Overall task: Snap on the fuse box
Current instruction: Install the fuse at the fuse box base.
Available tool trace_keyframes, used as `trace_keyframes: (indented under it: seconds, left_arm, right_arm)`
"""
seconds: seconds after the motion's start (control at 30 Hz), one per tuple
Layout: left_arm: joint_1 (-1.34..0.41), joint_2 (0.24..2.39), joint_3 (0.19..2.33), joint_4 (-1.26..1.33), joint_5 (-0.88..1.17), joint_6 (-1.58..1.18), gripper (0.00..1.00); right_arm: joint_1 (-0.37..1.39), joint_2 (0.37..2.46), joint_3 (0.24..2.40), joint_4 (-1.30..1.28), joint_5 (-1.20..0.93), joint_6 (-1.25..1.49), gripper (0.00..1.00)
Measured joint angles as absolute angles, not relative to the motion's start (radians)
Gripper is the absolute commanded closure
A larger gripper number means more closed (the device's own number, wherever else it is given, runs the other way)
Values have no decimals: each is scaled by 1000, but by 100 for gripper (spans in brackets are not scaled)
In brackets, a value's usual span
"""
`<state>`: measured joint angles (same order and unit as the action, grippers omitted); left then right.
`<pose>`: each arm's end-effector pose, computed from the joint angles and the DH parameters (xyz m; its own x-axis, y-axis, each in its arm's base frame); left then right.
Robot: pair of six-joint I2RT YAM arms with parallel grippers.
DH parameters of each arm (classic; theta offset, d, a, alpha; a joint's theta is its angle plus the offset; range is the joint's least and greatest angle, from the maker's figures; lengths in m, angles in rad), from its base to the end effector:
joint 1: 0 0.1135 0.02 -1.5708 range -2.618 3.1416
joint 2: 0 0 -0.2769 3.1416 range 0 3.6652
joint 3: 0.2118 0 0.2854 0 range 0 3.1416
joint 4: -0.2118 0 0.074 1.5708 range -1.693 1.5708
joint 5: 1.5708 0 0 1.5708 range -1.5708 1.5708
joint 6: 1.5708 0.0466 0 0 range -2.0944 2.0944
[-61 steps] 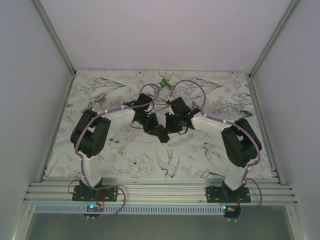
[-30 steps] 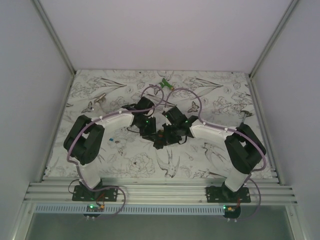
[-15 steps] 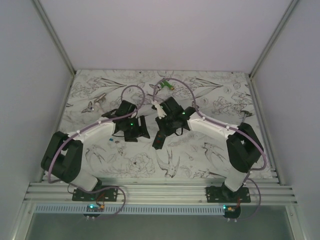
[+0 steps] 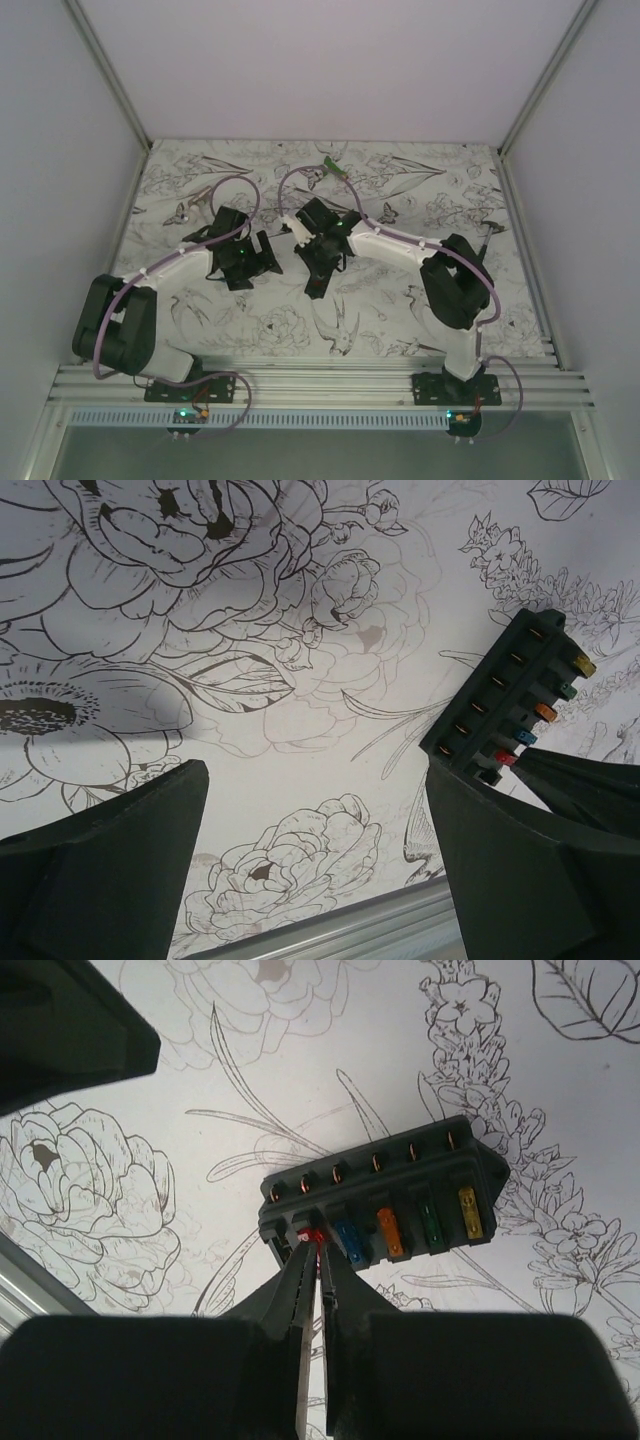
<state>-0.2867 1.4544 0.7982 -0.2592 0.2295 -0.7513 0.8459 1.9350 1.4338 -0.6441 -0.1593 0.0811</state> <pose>0.3023 -0.1002 0.1712 -0.8345 -0.4469 -0.3223 -0.2206 0.8070 -0.5478 0.2873 0.3355 0.1815 -0.6653 -0.6305 -0.3997 -0.7310 0.6589 0.1774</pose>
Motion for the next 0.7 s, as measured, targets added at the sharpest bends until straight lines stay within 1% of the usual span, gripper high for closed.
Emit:
trace_keyframes:
  seconds: [0.5,0.7]
  left_arm:
    - [-279,1452,791,-239,229,-751,5]
    - [-276,1452,791,-237,229,-751,4]
  right_arm:
    - [860,1968,1484,-725,-136,71,95]
    - [870,1990,1517,-757,-118,66,99]
